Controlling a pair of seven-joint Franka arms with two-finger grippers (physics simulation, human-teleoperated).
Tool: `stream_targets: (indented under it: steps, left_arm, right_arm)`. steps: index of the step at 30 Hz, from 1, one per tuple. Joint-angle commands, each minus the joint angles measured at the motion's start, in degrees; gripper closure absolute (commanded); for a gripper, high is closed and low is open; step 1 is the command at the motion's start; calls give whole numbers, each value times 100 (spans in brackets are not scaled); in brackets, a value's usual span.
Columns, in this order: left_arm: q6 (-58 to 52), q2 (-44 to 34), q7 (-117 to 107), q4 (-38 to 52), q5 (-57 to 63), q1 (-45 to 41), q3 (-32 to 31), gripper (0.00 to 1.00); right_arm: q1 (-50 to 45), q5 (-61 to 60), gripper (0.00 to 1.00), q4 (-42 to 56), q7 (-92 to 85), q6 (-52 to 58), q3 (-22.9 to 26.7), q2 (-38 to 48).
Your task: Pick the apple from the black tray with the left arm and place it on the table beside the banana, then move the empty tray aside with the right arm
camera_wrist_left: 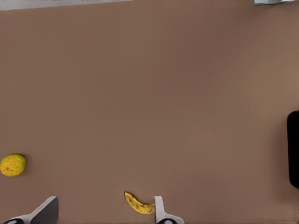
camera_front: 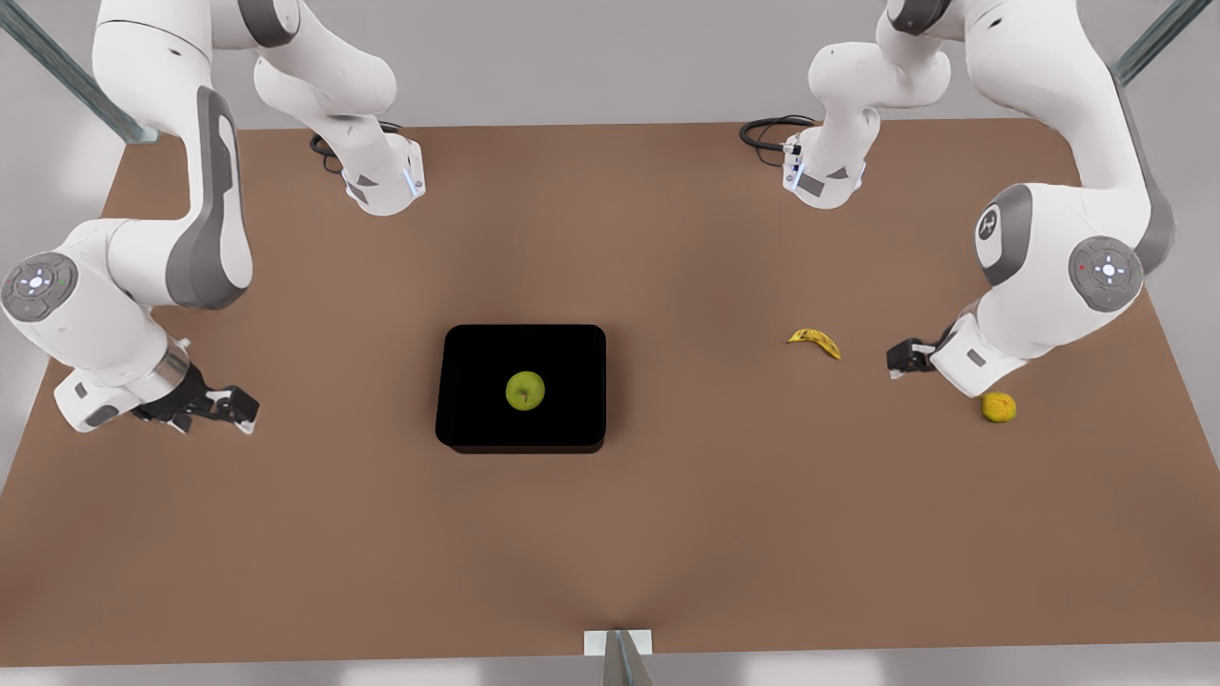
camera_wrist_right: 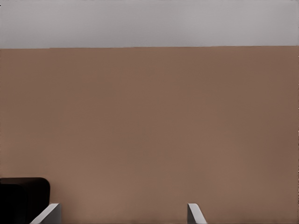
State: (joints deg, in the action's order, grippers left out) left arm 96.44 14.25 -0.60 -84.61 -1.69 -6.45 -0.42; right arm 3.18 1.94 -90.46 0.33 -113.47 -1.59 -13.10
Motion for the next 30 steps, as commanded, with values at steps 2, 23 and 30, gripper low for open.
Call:
stream_targets:
  steps: [2, 23, 30]
  left_arm:
    - [191, 17, 113, 50, -78, -15, 7, 0]
    - [2854, 3866, -7551, 2828, 880, -4682, -152, 0]
    - [3865, 4429, -7551, 2854, 1258, -4682, 112, 0]
  right_arm:
    - [-10, -1, 0, 11, 99, -87, -17, 44]
    - [-10, 17, 0, 450, 64, 484, -17, -246]
    - [-10, 17, 0, 441, 55, 458, -17, -263]
